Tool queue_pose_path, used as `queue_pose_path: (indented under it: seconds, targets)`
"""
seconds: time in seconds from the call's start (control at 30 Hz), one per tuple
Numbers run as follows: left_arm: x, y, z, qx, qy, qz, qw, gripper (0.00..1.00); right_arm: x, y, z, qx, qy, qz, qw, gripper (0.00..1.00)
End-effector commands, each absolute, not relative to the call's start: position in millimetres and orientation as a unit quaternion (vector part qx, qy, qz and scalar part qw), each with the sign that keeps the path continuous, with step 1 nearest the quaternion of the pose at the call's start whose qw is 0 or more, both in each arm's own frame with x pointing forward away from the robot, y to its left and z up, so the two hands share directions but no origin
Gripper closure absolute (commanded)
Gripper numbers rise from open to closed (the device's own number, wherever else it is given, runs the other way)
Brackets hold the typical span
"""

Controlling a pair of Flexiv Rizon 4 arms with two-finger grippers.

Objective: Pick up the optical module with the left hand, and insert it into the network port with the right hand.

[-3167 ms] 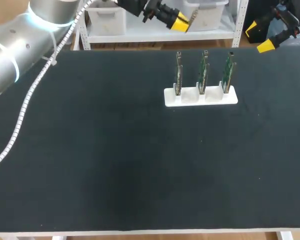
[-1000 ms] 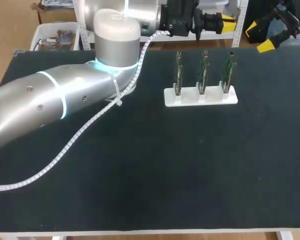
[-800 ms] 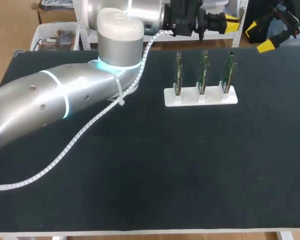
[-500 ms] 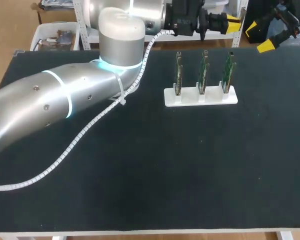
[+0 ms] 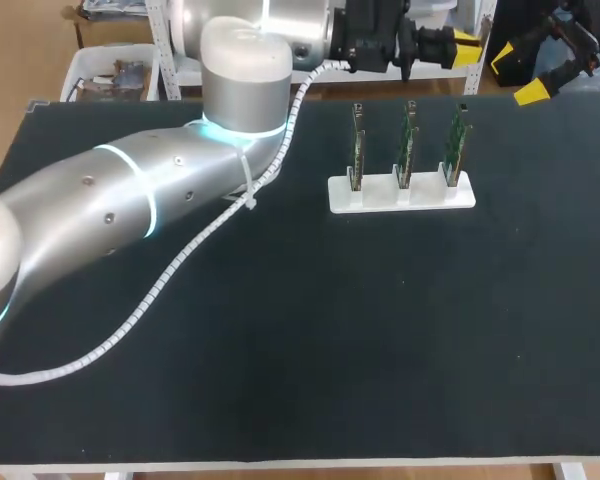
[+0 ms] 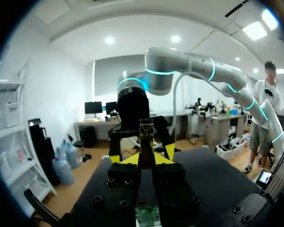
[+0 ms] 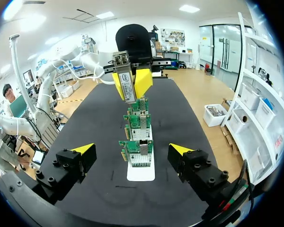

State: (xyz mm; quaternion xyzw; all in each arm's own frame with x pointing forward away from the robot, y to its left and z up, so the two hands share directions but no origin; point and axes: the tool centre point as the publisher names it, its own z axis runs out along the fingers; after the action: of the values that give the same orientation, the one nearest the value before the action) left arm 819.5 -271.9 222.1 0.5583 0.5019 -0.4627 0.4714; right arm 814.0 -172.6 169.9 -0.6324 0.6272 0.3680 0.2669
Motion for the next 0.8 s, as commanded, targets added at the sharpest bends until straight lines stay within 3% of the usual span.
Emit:
queue_pose_path:
  seconds: [0.03, 0.8]
  targets:
    - [826.8, -276.1, 221.9, 0.561, 0.5, -0.467, 0.466, 1.0, 822.1, -173.8, 170.3, -0.662, 0.572, 0.449, 0.18, 0.0]
    - [829.4, -280.3, 223.5, 0.564, 0.499, -0.469, 0.461, 1.0, 822.1, -173.8, 170.3, -0.662, 0.572, 0.449, 0.18, 0.0]
